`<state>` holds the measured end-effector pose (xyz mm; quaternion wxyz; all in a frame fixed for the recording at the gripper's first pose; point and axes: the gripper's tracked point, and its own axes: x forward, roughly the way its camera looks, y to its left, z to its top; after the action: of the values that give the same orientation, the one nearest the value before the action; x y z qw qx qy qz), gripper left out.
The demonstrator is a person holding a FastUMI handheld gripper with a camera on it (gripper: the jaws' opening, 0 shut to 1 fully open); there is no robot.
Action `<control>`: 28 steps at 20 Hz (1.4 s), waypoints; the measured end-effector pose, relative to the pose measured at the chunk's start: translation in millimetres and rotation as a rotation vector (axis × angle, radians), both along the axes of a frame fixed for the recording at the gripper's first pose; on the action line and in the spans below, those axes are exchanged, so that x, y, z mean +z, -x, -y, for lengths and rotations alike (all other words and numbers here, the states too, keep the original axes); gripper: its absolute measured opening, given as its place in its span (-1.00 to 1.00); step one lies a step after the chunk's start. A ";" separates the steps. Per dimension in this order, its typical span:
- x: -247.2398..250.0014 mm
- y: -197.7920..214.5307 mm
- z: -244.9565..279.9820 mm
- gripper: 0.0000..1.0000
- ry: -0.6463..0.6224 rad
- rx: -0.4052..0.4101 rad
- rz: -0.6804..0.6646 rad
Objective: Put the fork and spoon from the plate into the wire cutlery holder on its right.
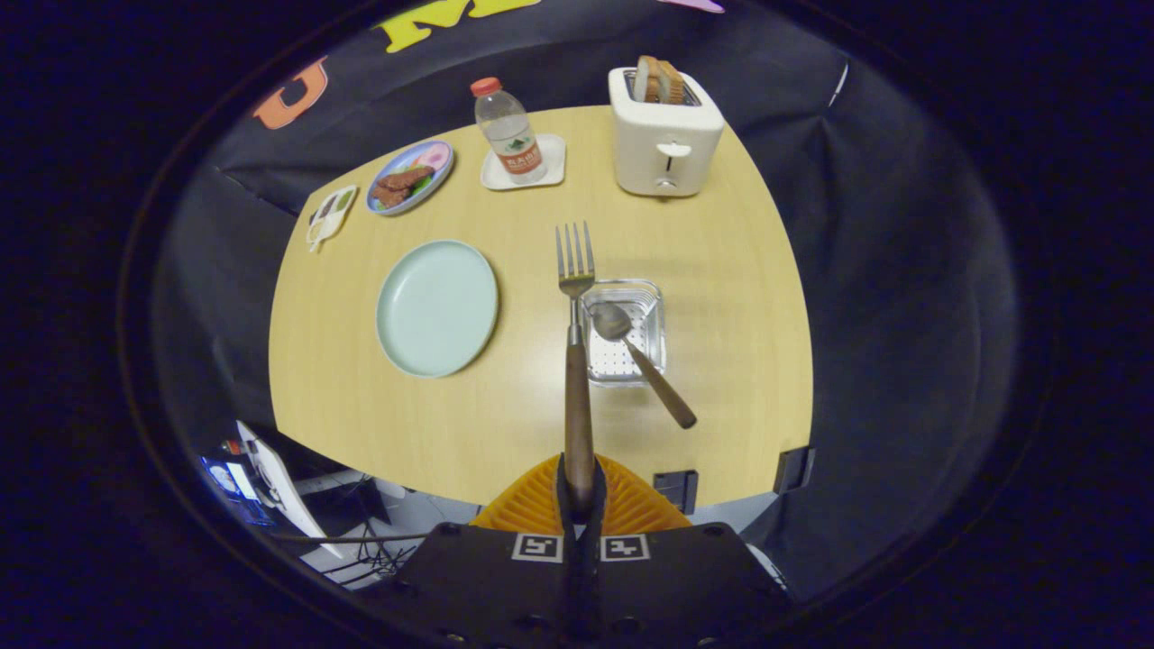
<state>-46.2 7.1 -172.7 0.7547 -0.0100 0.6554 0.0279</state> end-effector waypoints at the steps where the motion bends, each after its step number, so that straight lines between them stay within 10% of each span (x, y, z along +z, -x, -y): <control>1: -3.0 3.5 4.3 -0.99 -0.011 -0.013 -0.021; 19: -18.6 -1.3 0.2 -0.72 -0.102 -0.091 -0.120; 24: -14.7 -17.5 -14.4 0.55 -0.121 -0.066 -0.029; 28: 9.5 -52.4 -18.3 0.90 -0.075 -0.041 0.193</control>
<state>6.2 25.4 -163.1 0.8146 0.0289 0.5782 0.0360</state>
